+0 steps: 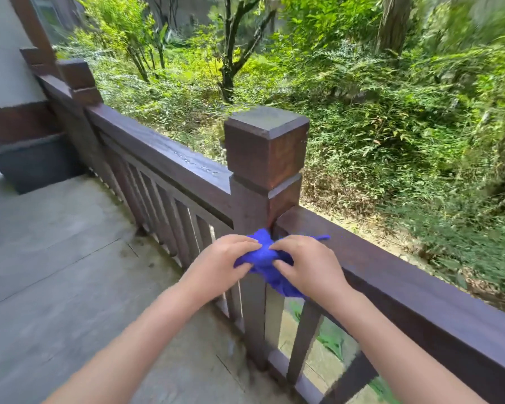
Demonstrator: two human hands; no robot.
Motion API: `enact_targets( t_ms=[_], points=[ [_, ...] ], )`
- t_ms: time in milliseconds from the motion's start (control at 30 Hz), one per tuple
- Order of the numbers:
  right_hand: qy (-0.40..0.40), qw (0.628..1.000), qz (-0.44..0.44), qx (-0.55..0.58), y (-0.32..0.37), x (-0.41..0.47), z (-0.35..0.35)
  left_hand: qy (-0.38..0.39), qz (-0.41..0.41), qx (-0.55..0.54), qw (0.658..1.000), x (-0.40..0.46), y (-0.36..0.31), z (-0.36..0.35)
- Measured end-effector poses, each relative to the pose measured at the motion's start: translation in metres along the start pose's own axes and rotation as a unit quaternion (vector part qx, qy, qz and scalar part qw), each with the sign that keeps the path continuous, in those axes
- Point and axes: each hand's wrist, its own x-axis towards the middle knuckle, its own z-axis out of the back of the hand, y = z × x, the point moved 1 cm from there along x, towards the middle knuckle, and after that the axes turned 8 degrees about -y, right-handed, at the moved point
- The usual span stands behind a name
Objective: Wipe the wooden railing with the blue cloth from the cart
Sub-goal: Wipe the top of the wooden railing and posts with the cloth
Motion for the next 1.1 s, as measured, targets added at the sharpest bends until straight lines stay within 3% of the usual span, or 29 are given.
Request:
enact_targets(
  t_ms=[267, 467, 833, 1100],
  points=[
    [0.01, 0.995, -0.005, 0.102, 0.12, 0.081, -0.069, 0.057, 0.003, 0.065, 0.996, 0.004, 0.117, 0.123],
    [0.024, 0.992, -0.04, 0.119, 0.166, 0.122, -0.095, 0.118, 0.034, 0.051, 0.991, 0.024, 0.17, 0.173],
    [-0.038, 0.989, -0.115, 0.088, 0.15, 0.18, -0.093, 0.17, 0.034, -0.073, 0.982, 0.109, 0.209, 0.158],
    [-0.129, 0.978, -0.145, 0.082, 0.127, 0.246, -0.098, 0.156, -0.113, -0.01, 0.981, 0.199, 0.235, 0.143]
  ],
)
